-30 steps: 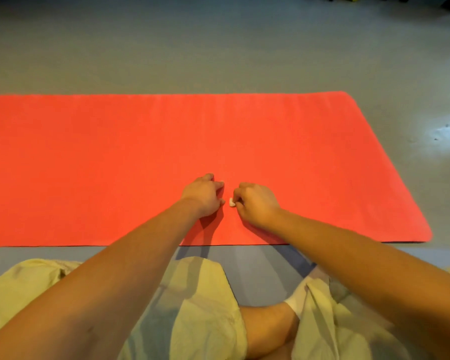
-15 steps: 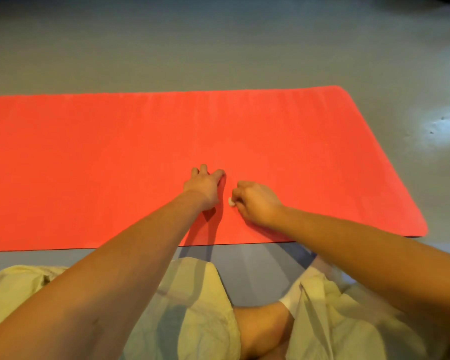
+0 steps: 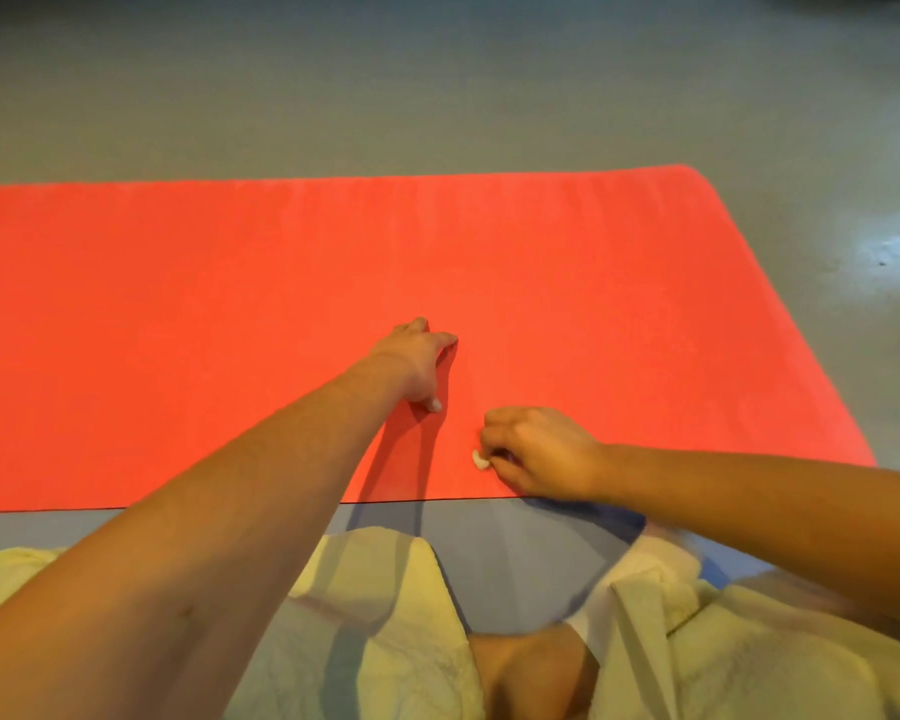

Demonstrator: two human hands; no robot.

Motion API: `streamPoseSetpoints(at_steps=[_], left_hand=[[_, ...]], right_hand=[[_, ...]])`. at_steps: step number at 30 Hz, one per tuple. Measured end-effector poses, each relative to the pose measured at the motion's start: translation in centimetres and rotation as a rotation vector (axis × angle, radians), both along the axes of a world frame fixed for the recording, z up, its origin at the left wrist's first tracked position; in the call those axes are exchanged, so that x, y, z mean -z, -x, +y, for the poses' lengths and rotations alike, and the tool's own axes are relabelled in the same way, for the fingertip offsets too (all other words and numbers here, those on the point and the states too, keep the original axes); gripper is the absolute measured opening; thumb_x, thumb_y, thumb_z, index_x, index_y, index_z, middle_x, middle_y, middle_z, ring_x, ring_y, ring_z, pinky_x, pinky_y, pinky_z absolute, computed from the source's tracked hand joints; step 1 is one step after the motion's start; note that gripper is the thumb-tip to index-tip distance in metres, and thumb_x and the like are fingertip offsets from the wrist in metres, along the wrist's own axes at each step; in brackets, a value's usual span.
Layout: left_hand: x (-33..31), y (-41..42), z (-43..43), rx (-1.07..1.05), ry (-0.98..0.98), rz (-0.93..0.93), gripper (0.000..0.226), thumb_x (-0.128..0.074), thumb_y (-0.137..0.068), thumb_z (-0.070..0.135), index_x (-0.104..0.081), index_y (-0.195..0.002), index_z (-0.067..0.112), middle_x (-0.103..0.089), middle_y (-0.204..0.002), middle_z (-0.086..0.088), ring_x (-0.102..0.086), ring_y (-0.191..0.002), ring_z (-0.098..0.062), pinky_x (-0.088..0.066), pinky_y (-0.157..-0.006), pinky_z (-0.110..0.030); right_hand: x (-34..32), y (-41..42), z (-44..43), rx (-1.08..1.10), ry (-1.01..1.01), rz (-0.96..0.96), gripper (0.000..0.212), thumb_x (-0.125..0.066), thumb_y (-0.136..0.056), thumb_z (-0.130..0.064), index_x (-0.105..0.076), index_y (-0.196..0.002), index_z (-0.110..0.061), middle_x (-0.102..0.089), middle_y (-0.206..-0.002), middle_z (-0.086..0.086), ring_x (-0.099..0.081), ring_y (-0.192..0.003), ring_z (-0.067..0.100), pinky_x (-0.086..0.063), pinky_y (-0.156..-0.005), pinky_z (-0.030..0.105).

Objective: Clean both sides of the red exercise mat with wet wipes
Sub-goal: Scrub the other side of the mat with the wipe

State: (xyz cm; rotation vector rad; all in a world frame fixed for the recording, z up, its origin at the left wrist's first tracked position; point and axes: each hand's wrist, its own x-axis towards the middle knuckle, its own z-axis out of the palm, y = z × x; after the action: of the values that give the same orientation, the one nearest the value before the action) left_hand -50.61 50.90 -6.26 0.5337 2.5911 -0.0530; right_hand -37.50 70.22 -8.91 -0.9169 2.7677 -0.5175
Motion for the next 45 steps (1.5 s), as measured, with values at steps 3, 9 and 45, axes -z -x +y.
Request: streamPoseSetpoints(at_steps=[3, 9, 45], left_hand=[[-0.4, 0.4, 0.3, 0.034, 0.040, 0.004, 0.120, -0.096, -0.061, 0.054, -0.033, -0.161, 0.034, -0.036, -0.157, -0.010, -0.042, -0.143, -0.035, -0.042, -0.116, -0.040], [-1.8, 2.0, 0.9, 0.039, 0.059, -0.010, 0.099, -0.087, -0.069, 0.066, -0.045, -0.153, 0.037, -0.044, -0.146, -0.010, -0.052, -0.133, -0.035, -0.048, -0.107, -0.041], [6.0, 11.9, 3.2, -0.153, -0.412, 0.446, 0.033, -0.046, -0.091, 0.041, -0.065, -0.114, 0.026, -0.062, -0.101, -0.009, -0.062, -0.099, -0.036, -0.046, -0.084, -0.042]], right_hand=[[0.8, 4.6, -0.2, 0.203, 0.035, 0.065, 0.017, -0.057, -0.083, -0.021, -0.071, -0.091, -0.025, -0.062, -0.092, -0.005, -0.063, -0.086, 0.023, -0.045, -0.065, 0.032], [0.9, 5.8, -1.7, 0.437, 0.066, 0.056, 0.019, -0.056, -0.081, -0.015, -0.072, -0.088, -0.023, -0.066, -0.095, -0.006, -0.065, -0.088, 0.023, -0.043, -0.065, 0.031], [2.3, 22.9, 1.6, 0.444, 0.017, 0.227, 0.019, -0.056, -0.083, -0.014, -0.071, -0.089, -0.022, -0.061, -0.093, 0.001, -0.064, -0.084, 0.031, -0.048, -0.065, 0.037]])
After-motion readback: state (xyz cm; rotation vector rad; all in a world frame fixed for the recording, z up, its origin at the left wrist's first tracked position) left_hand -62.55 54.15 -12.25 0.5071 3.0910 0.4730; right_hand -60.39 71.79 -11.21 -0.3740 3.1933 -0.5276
